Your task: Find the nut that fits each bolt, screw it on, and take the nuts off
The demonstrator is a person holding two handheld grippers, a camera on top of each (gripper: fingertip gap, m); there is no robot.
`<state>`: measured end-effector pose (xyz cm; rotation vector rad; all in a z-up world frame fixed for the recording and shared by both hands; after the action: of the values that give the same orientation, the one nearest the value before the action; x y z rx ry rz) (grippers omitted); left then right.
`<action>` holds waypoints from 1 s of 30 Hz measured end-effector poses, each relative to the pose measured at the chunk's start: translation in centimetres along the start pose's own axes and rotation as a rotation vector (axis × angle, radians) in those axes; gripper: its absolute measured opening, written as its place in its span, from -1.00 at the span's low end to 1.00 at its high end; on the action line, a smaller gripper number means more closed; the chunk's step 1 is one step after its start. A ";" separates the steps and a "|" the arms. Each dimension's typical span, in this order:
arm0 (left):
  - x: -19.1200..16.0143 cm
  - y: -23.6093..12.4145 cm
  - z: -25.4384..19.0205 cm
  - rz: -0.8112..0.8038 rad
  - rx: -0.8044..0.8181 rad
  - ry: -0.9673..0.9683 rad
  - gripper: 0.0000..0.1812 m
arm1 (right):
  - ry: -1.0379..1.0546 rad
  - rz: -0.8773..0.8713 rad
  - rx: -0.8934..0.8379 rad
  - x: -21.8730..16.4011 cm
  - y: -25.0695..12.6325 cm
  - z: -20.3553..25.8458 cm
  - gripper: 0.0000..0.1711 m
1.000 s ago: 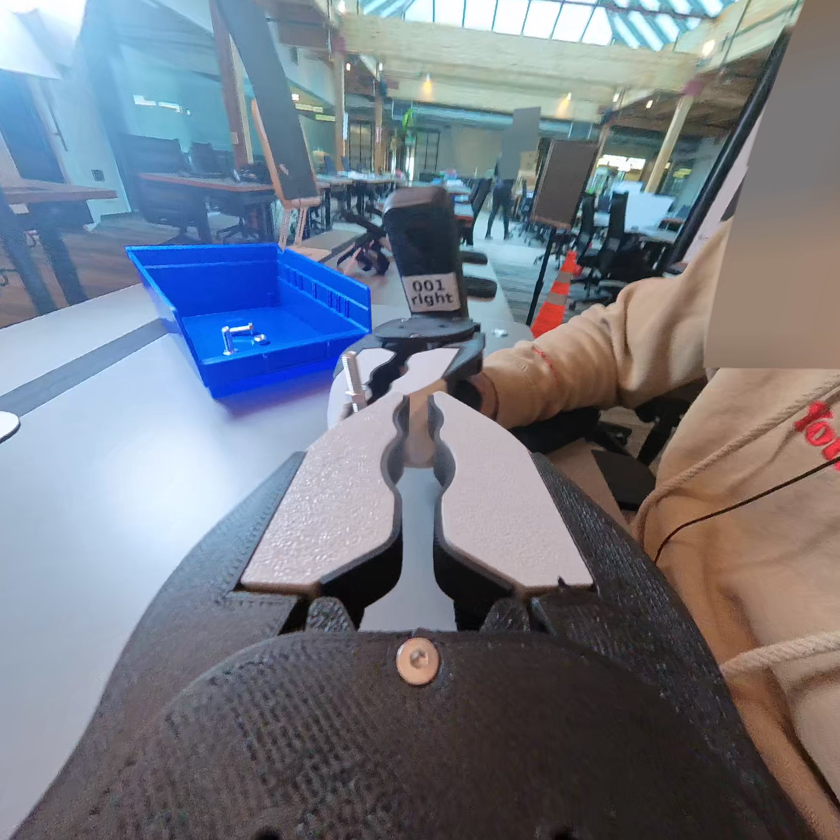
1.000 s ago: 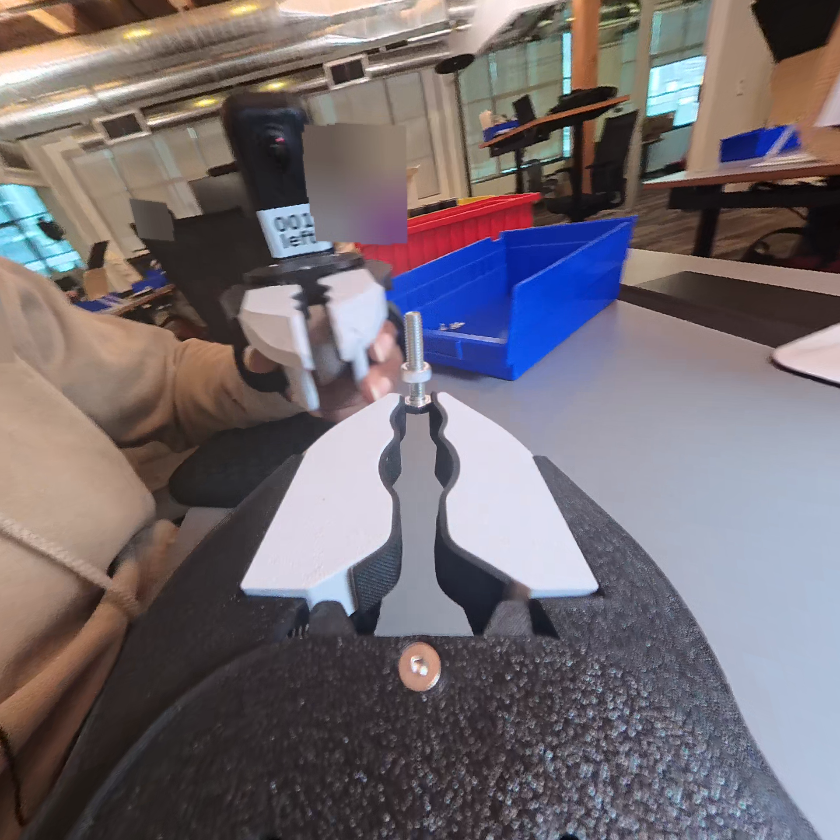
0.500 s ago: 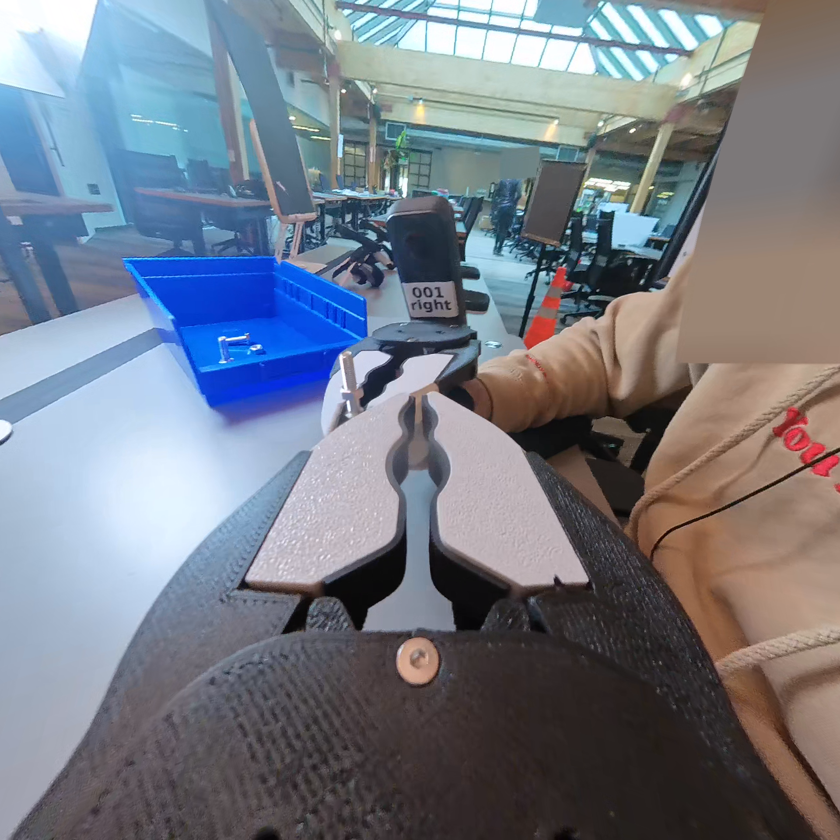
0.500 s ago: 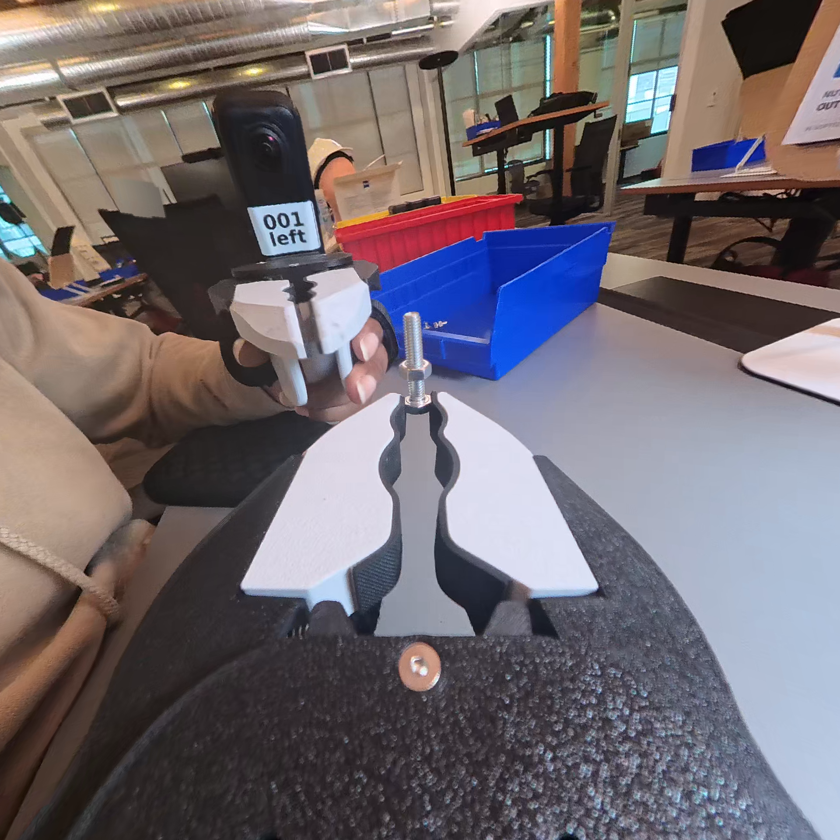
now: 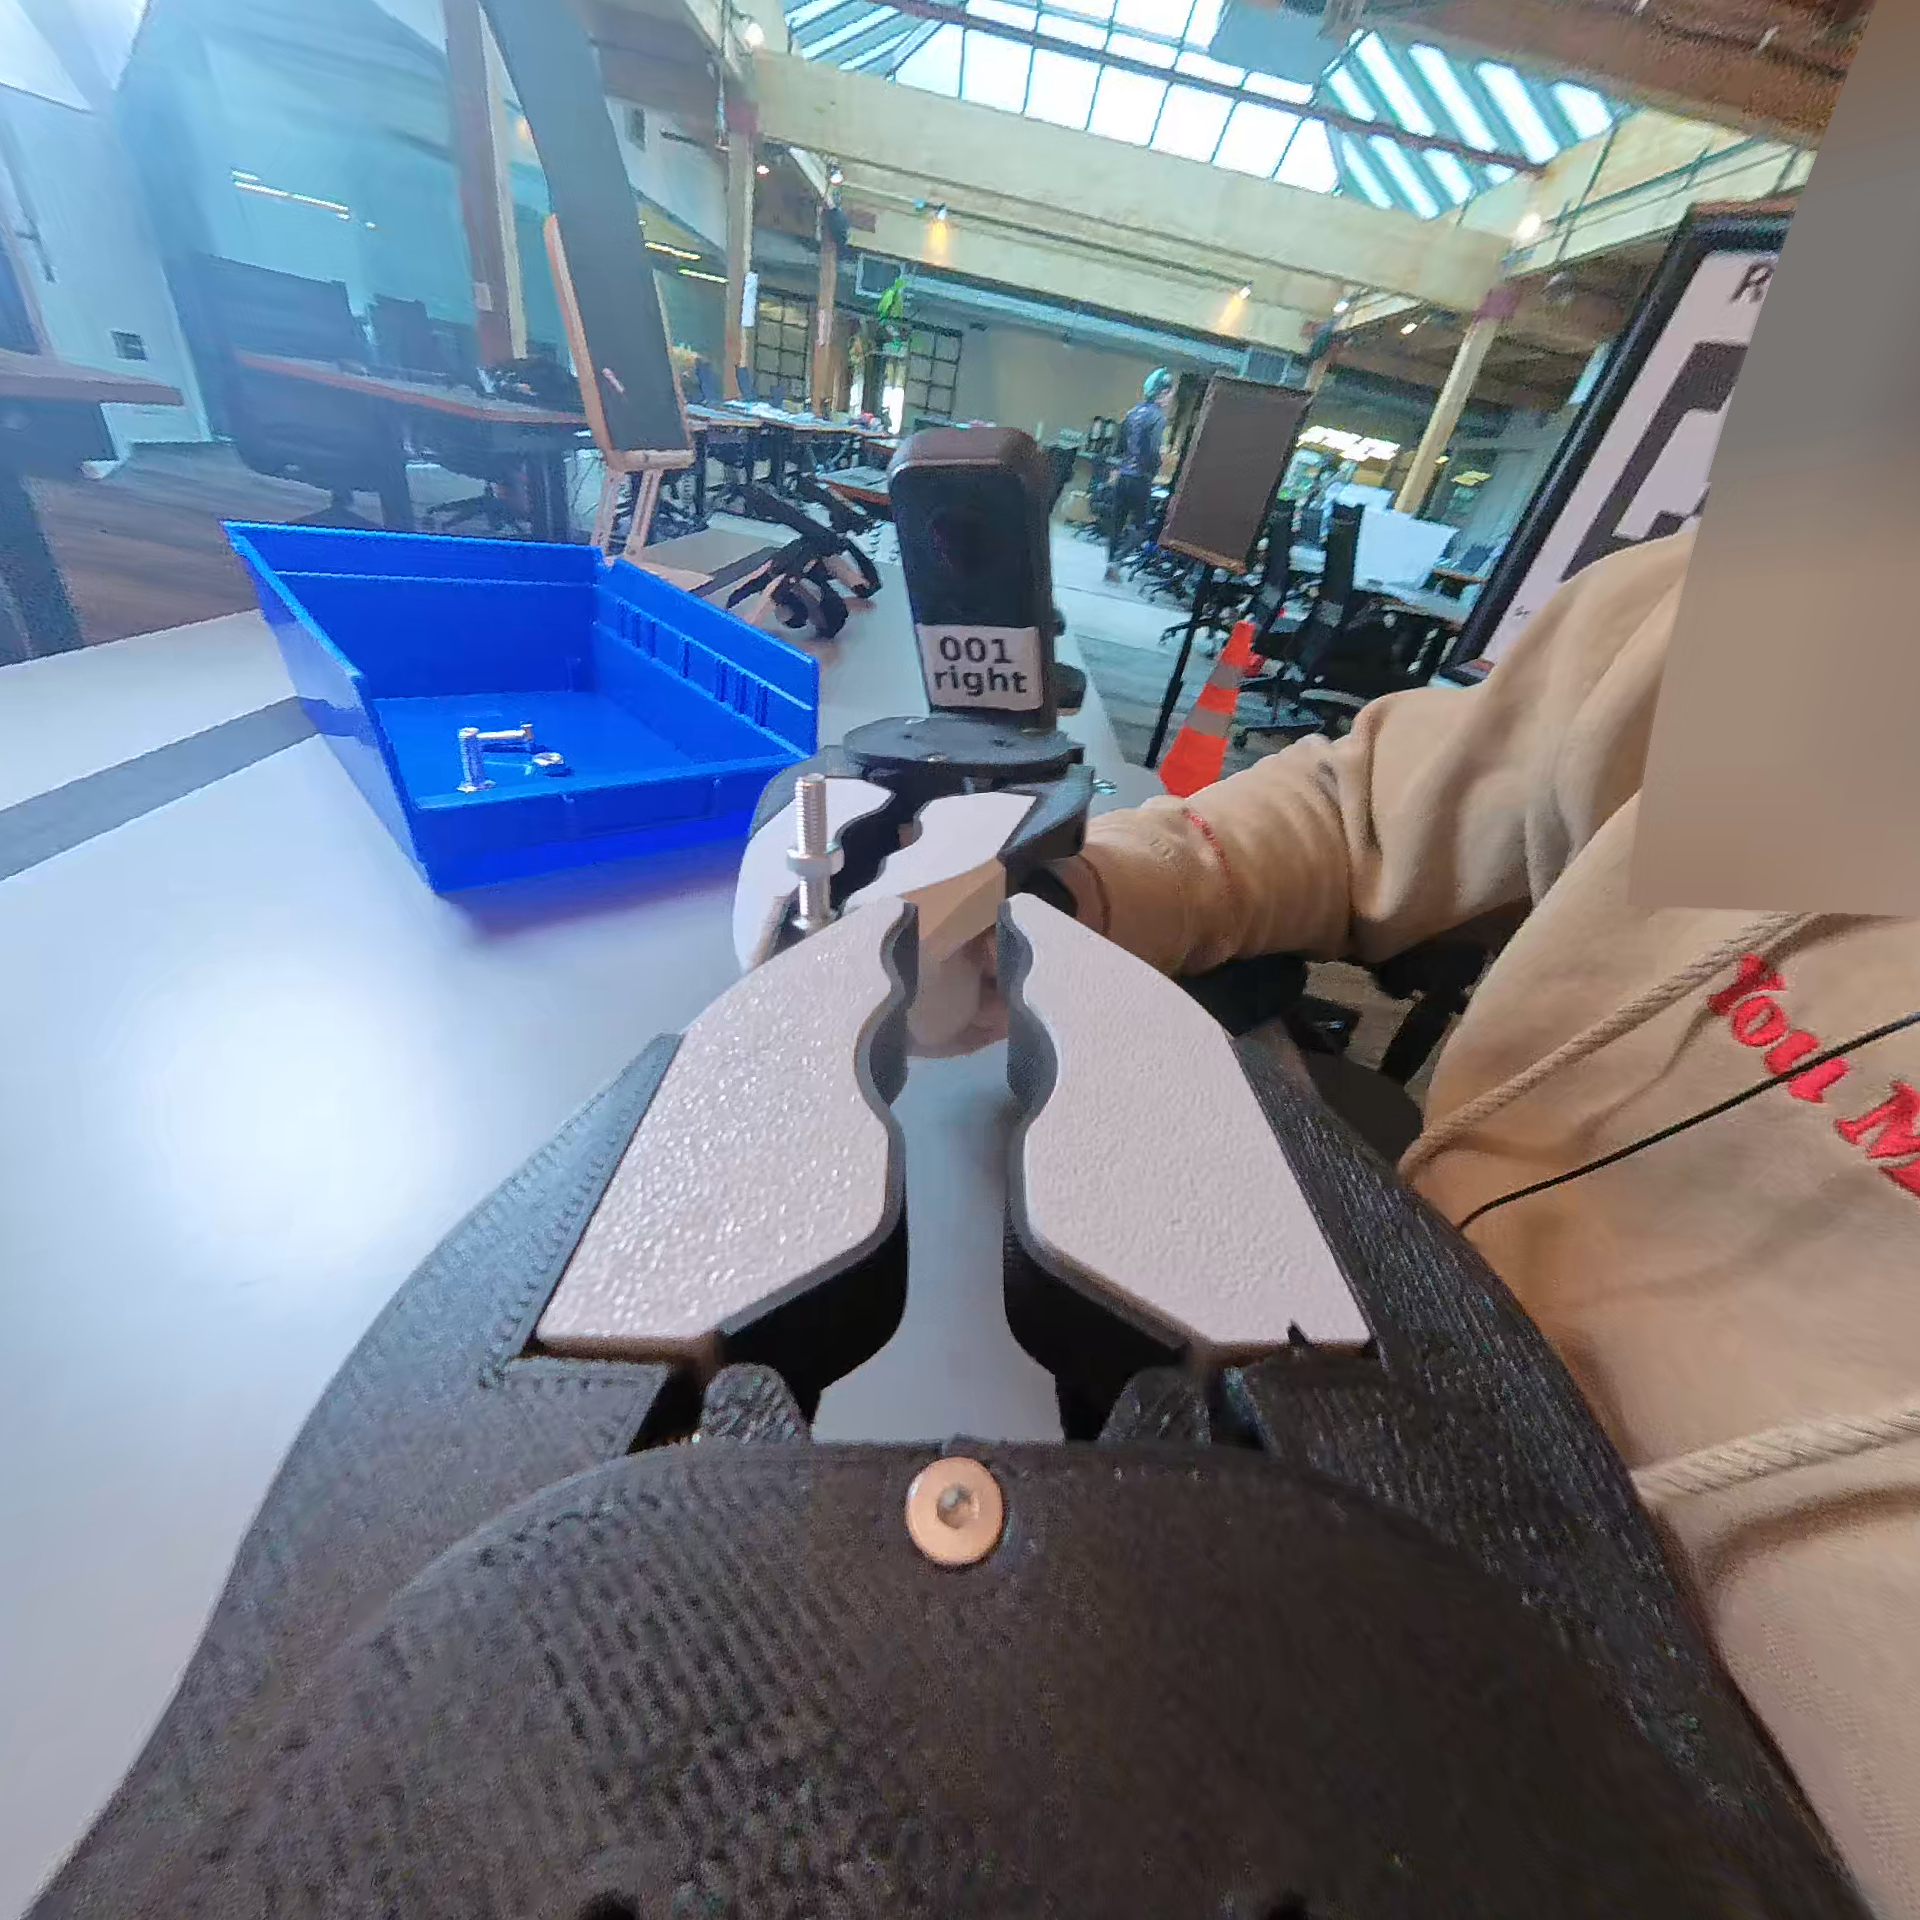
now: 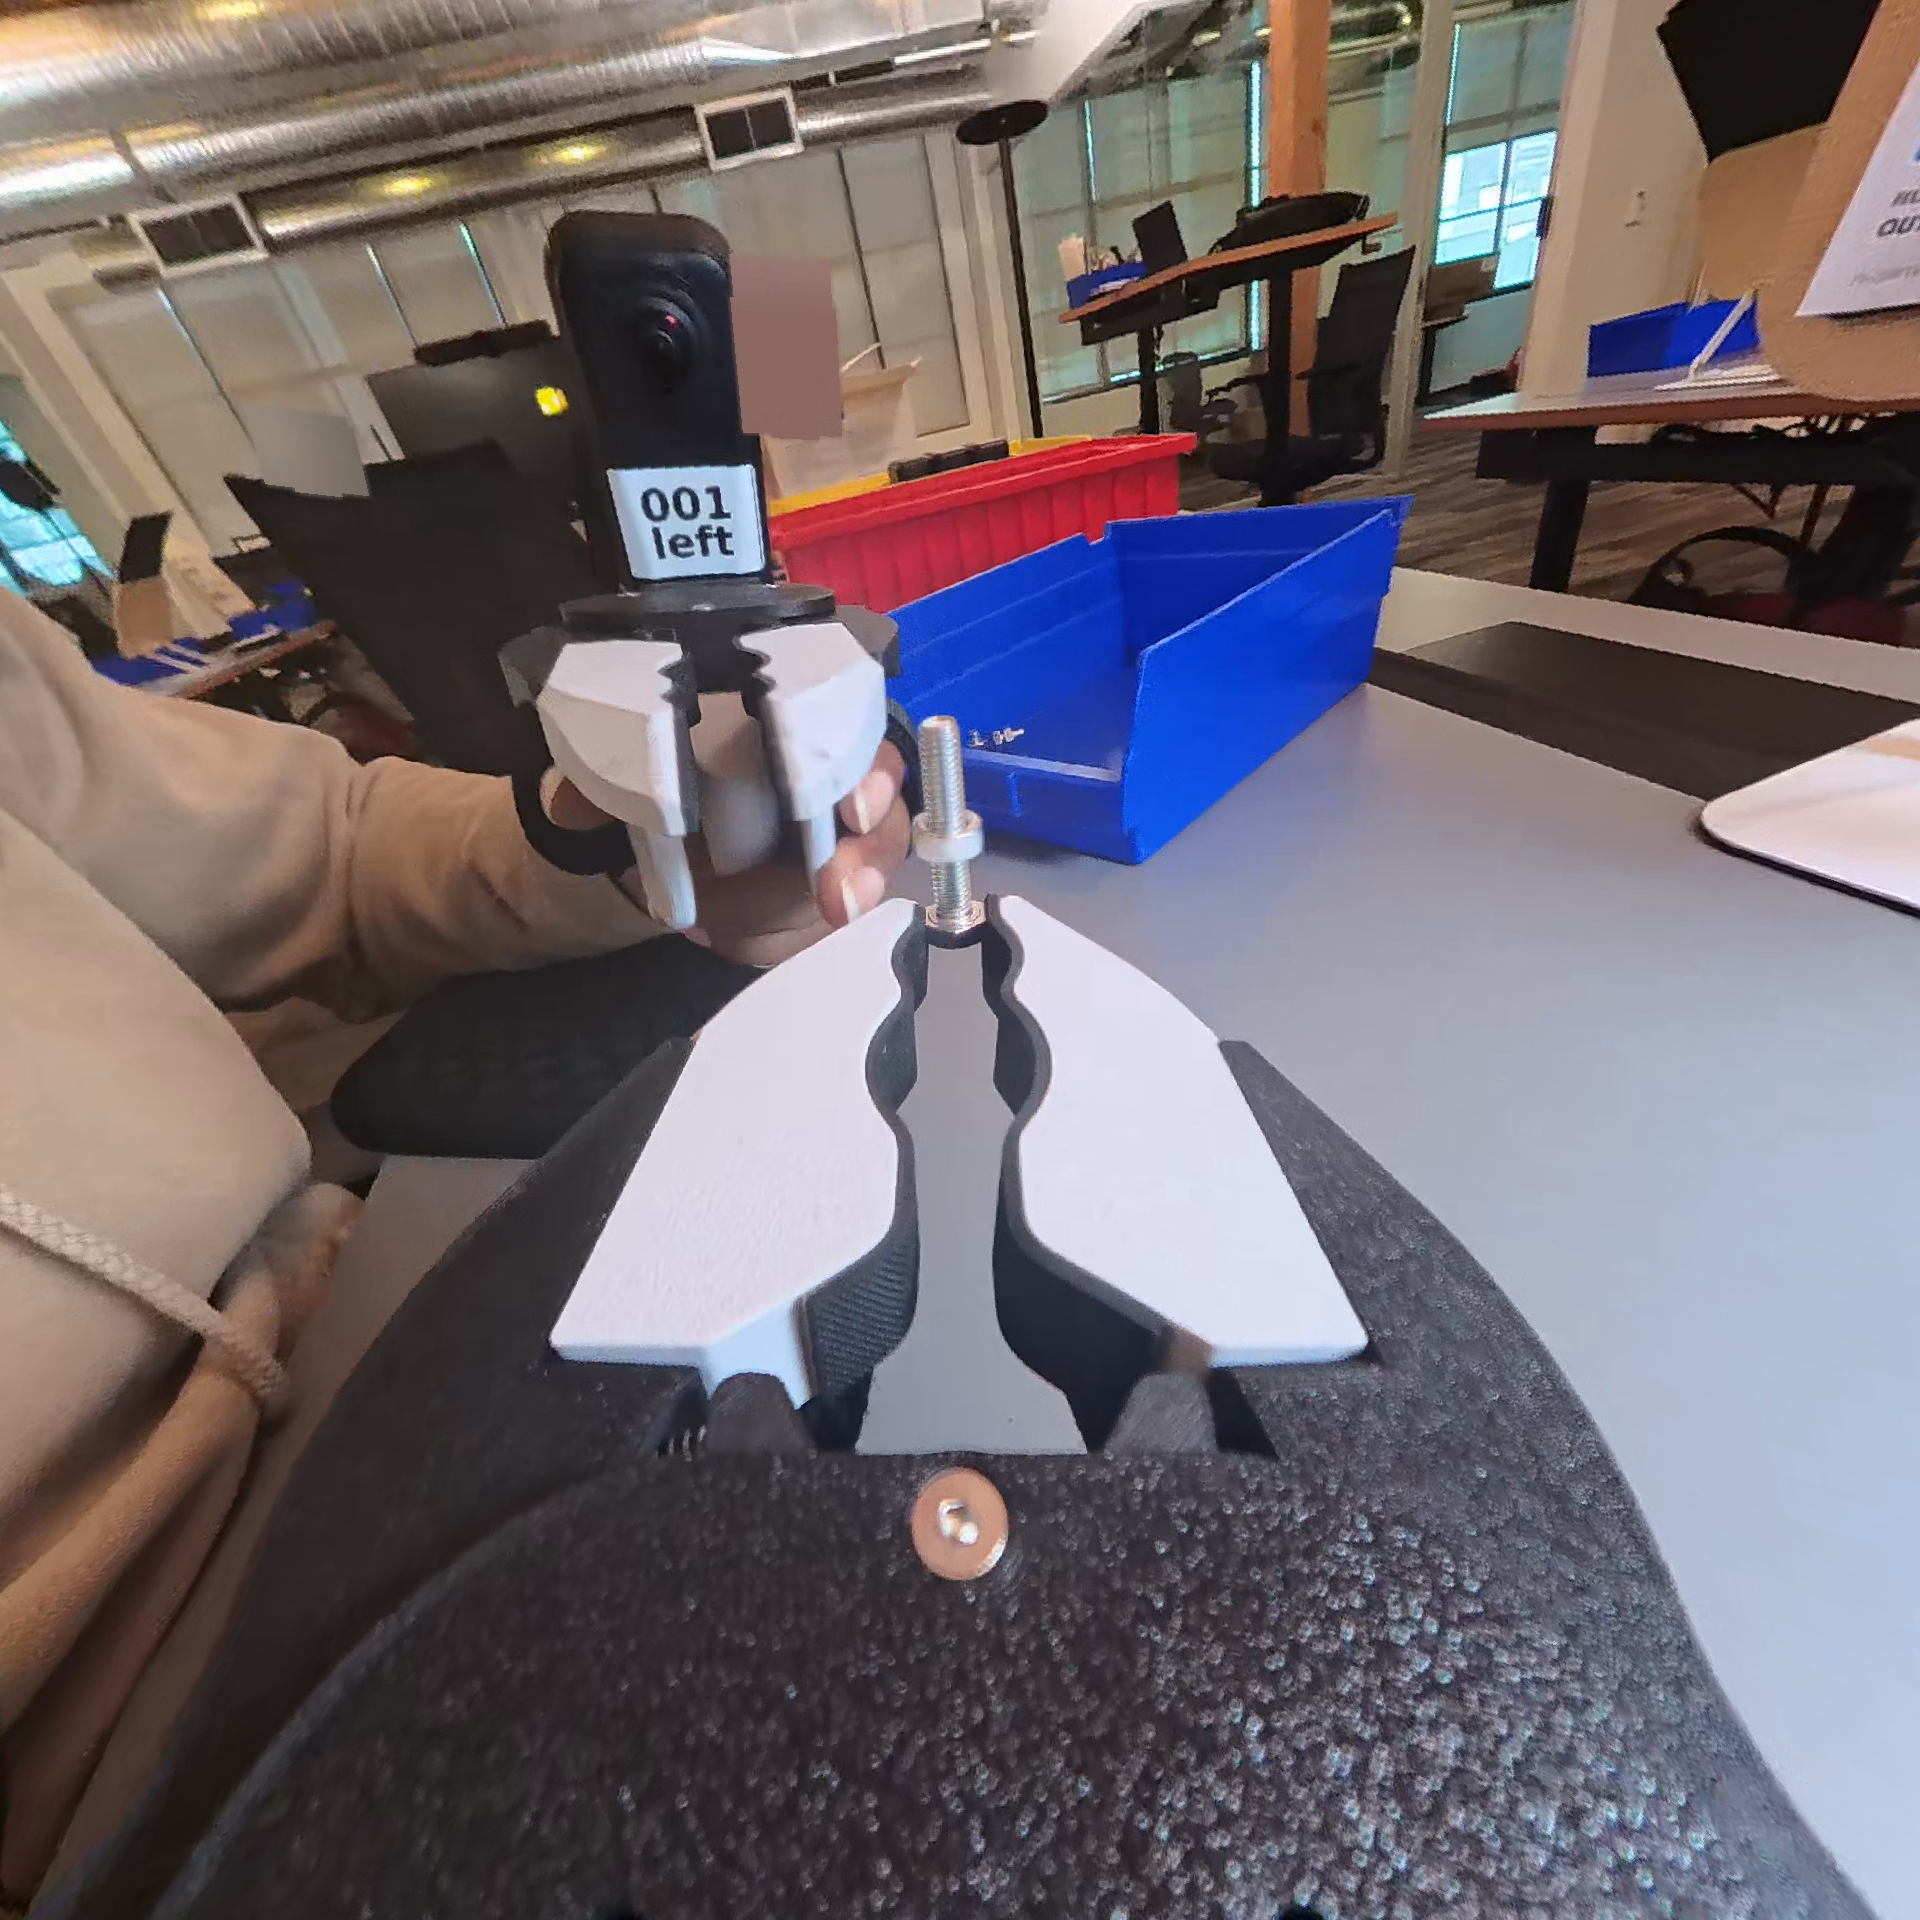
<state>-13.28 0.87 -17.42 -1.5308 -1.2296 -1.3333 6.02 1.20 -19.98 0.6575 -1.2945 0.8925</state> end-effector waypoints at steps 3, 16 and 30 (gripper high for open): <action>-0.4 0.5 0.3 0.016 0.072 0.026 -0.66 | -0.022 0.017 0.036 -0.2 0.3 0.8 -0.88; -0.6 0.7 0.3 0.077 0.125 0.092 -0.54 | 0.019 0.075 0.035 -0.6 0.7 0.6 -0.89; -0.8 0.8 0.3 0.119 0.120 0.117 -0.57 | 0.020 0.104 0.033 -0.7 1.0 0.7 -0.88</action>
<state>-12.39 0.76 -18.23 -1.3999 -1.1083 -1.2315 4.78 0.95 -20.63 0.6095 -1.3075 1.0043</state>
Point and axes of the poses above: each gripper's, where its closed fingertips meet, y out along the fingers, x out of its top, z = x × y across the jaws, the point moved 10 cm from there along -y, back along the fingers, and after that the axes turned 15 degrees about -x, right-handed, at the moved point
